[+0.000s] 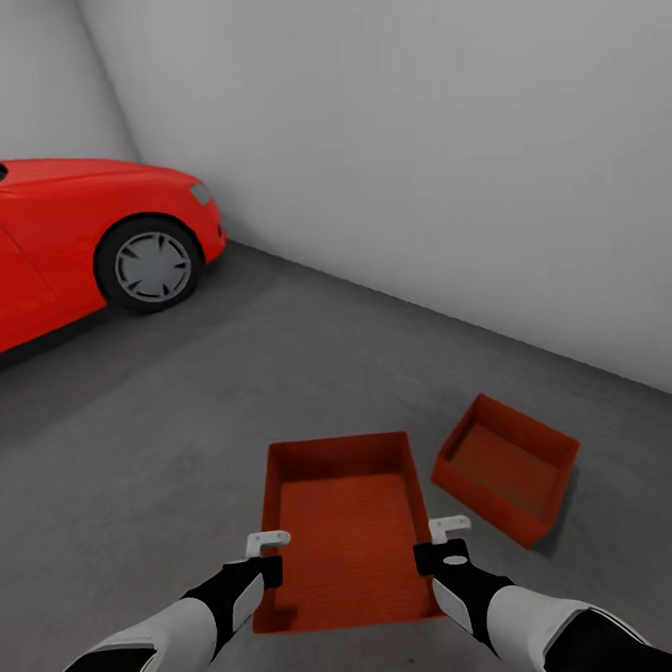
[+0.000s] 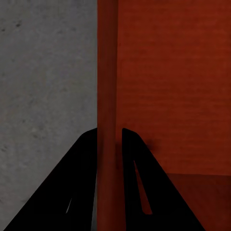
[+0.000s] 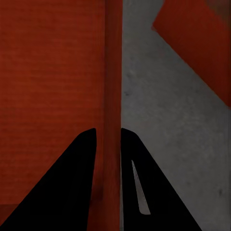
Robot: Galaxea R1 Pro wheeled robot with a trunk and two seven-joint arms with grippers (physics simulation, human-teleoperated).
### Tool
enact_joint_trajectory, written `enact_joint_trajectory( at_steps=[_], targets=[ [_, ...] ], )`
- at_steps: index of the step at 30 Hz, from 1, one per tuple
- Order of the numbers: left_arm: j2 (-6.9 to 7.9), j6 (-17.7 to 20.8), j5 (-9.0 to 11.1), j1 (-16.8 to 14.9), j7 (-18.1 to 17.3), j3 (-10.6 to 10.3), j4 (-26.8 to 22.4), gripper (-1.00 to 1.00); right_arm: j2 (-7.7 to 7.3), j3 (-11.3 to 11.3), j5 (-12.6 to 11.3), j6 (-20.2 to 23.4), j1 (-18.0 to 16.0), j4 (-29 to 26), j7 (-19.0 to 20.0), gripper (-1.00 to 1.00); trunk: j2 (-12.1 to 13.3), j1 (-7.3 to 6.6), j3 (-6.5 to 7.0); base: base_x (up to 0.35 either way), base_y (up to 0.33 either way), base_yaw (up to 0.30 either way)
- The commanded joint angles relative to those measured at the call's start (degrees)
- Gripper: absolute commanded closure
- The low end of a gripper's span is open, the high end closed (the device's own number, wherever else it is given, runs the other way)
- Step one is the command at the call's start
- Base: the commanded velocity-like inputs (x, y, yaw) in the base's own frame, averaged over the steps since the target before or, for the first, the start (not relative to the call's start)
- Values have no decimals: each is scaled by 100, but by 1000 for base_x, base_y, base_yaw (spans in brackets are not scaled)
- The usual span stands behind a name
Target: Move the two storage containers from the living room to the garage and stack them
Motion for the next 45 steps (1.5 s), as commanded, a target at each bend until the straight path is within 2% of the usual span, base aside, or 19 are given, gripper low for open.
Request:
enact_joint_trajectory(
  at_steps=[1,45],
  targets=[
    [96,-133,-76,-1,55,-164,-30,100,0,12,-140,-33,-3,57,-21,100,-2,3,-4,317,0,-41],
    [96,-133,-77,-1,57,-164,-30,100,4,12,-140,-26,-3,57,-30,100,-2,3,-4,321,0,-14]
  ],
)
